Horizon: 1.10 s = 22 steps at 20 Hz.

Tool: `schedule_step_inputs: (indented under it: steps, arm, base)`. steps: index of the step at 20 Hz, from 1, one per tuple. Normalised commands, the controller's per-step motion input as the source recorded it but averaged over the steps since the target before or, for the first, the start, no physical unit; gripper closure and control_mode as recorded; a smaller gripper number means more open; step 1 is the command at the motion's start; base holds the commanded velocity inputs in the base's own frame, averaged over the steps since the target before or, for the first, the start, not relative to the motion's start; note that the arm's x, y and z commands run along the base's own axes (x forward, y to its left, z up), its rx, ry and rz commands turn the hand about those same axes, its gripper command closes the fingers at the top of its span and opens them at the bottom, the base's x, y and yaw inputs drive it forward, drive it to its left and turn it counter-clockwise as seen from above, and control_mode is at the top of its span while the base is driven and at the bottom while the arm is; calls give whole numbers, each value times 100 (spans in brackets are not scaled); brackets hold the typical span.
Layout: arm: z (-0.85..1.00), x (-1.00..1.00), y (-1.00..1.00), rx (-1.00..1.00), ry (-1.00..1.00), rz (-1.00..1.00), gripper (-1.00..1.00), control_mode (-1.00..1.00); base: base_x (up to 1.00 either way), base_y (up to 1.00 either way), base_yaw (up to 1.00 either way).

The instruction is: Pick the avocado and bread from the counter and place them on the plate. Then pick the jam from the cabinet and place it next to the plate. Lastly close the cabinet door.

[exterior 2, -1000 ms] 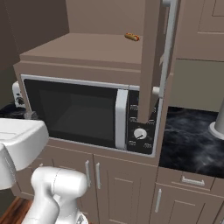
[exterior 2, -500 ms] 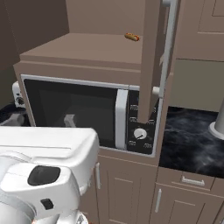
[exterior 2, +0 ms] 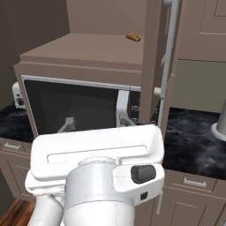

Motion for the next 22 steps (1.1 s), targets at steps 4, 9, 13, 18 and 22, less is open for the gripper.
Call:
schedule_step_inputs:
  steps: [4, 9, 13, 18, 22]
  arm:
    - [-48, 61, -40, 0, 0, 17, -100, -100]
    - [-28, 52, -64, 1, -2, 15, -100, -100]
    - [-22, 56, -63, 0, -2, 12, -100, -100]
    - [-22, 61, -53, 0, 0, 10, -100, -100]
    - [-25, 64, -47, 0, 0, 9, -100, -100]
  base:
    - [0, 0, 0]
    - [0, 0, 0]
    - [0, 0, 0]
    - [0, 0, 0]
    - [0, 0, 0]
